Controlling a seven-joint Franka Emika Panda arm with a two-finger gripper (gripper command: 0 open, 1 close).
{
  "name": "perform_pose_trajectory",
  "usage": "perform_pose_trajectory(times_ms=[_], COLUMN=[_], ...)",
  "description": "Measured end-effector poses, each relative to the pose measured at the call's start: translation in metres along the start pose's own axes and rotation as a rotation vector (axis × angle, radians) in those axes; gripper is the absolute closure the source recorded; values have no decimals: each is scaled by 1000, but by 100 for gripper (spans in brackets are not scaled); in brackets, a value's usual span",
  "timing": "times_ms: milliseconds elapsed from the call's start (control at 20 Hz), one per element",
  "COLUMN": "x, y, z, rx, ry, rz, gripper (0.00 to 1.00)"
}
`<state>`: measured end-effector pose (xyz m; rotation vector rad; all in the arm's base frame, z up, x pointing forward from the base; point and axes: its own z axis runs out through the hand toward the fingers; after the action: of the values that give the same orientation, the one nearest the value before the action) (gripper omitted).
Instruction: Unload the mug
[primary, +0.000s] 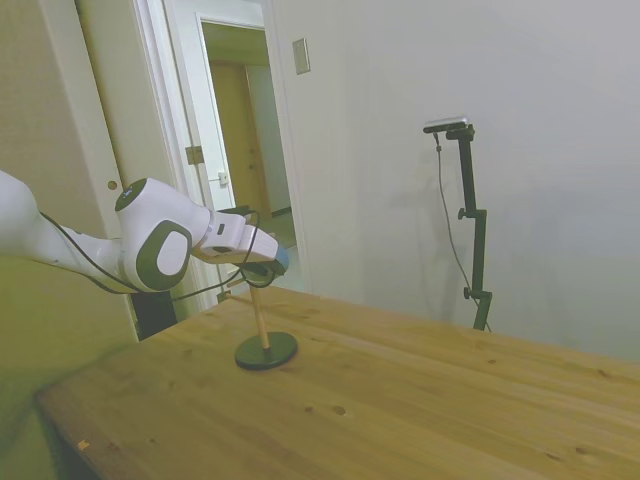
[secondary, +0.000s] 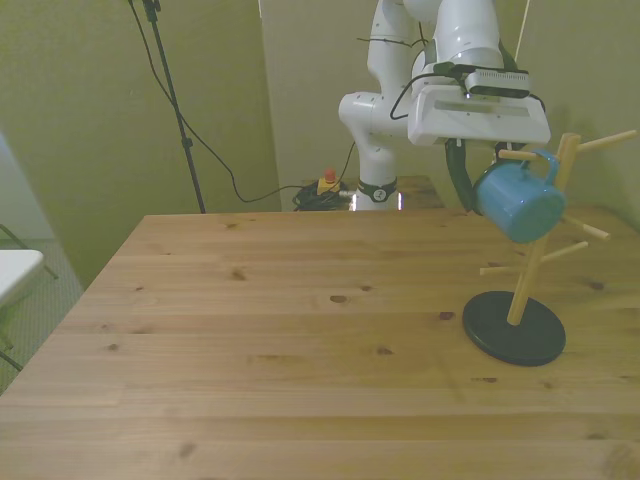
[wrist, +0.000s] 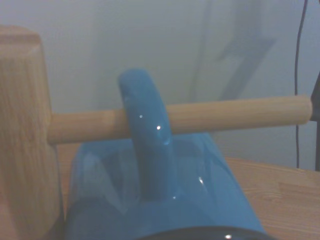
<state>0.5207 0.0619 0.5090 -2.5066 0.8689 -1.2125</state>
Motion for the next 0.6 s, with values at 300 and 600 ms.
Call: perform_pose_trajectory(times_ms=[300, 600], x=[-2, 10], y=[0, -2], z=[1, -3], rx=[-14, -8], ry=[-24, -34], rz=[-23, -30], gripper=[100, 100])
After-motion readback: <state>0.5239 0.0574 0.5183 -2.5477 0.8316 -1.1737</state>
